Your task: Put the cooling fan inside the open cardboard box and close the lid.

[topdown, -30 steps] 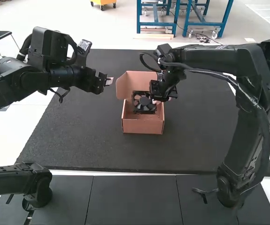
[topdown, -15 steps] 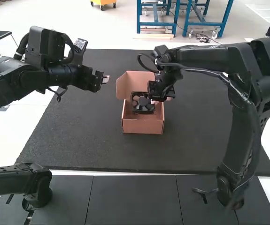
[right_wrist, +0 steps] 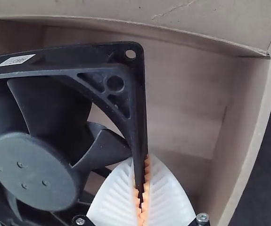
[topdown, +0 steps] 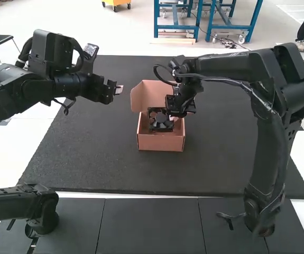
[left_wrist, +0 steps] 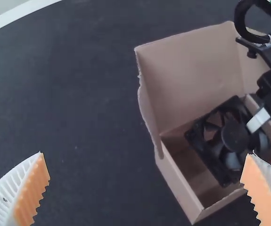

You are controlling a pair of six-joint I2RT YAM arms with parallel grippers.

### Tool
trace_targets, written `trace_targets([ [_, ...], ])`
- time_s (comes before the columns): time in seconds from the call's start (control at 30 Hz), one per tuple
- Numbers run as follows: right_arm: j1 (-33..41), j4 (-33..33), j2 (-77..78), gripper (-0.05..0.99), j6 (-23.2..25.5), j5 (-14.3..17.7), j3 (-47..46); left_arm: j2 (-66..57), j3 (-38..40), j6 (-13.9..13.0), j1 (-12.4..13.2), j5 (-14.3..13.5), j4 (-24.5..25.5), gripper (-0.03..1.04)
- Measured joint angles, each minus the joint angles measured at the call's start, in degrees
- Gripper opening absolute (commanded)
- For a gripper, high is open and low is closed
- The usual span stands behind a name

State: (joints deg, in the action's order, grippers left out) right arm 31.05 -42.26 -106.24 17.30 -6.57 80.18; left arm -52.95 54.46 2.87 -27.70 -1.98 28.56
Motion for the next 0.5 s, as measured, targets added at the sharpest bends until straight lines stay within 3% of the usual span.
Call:
trace_targets([
  [0.5,0.0,0.0,-2.0,-0.02,-1.1,0.0,0.0,0.0,0.0,0.4,0.0,0.0,-0.6,0.96],
])
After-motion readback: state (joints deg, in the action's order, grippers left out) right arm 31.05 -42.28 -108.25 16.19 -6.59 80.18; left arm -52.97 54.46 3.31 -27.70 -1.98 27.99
